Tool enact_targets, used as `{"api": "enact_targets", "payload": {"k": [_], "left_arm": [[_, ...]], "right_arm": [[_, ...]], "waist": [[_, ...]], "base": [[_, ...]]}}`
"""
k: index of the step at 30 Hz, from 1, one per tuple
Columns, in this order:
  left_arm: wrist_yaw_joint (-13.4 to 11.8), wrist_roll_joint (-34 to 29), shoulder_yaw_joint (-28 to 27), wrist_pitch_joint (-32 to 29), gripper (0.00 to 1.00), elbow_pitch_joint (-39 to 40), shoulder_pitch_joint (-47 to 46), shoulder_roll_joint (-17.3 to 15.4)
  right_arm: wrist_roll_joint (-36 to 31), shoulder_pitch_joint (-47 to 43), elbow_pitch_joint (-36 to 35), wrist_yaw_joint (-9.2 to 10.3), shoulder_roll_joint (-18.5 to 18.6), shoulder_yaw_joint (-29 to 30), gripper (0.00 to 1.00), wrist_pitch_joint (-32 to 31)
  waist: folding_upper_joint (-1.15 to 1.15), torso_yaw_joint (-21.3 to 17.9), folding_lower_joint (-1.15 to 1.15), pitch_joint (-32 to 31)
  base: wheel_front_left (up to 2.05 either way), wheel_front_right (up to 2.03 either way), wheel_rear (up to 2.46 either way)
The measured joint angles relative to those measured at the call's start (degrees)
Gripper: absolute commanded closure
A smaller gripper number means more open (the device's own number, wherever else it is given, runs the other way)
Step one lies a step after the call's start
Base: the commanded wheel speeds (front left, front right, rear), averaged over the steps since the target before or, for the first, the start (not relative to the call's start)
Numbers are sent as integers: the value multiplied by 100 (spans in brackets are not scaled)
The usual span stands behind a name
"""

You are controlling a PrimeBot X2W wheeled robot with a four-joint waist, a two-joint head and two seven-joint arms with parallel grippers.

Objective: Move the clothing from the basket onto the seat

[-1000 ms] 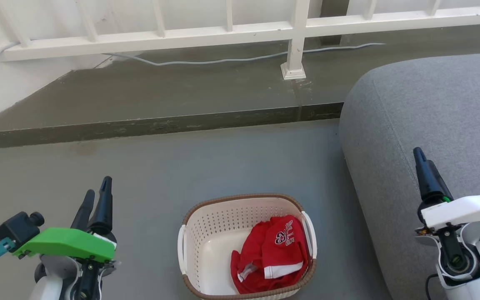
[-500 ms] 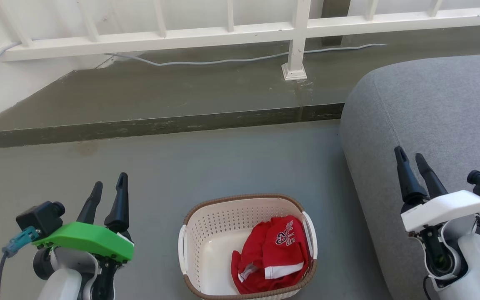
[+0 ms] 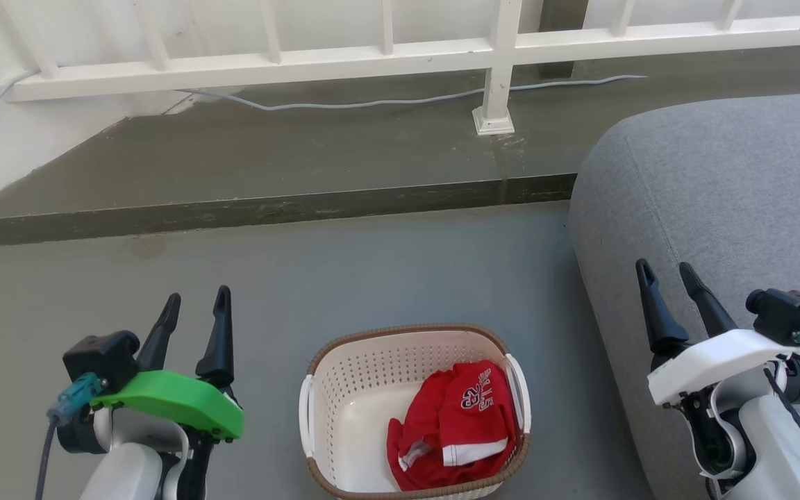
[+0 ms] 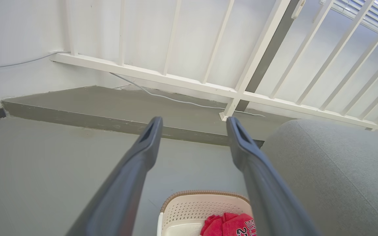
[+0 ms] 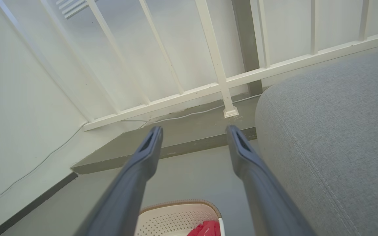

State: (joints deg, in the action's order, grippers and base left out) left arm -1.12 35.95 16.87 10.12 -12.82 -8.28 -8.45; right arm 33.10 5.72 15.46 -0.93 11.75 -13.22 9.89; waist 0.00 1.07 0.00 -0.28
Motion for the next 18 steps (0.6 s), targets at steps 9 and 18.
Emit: {"api": "enact_targets", "payload": {"k": [9, 18], "left_arm": [[-112, -605, 176, 164, 0, -141, -15, -4], [-250, -1144, 308, 334, 0, -222, -63, -14]], "right_arm": [[-625, 69, 121, 71, 69, -163, 0, 169], [-1101, 94, 215, 164, 53, -216, 0, 328]], "waist": [[0, 4, 0, -3], [0, -1, 0, -2]], "base": [[0, 0, 0], [0, 0, 0]]}}
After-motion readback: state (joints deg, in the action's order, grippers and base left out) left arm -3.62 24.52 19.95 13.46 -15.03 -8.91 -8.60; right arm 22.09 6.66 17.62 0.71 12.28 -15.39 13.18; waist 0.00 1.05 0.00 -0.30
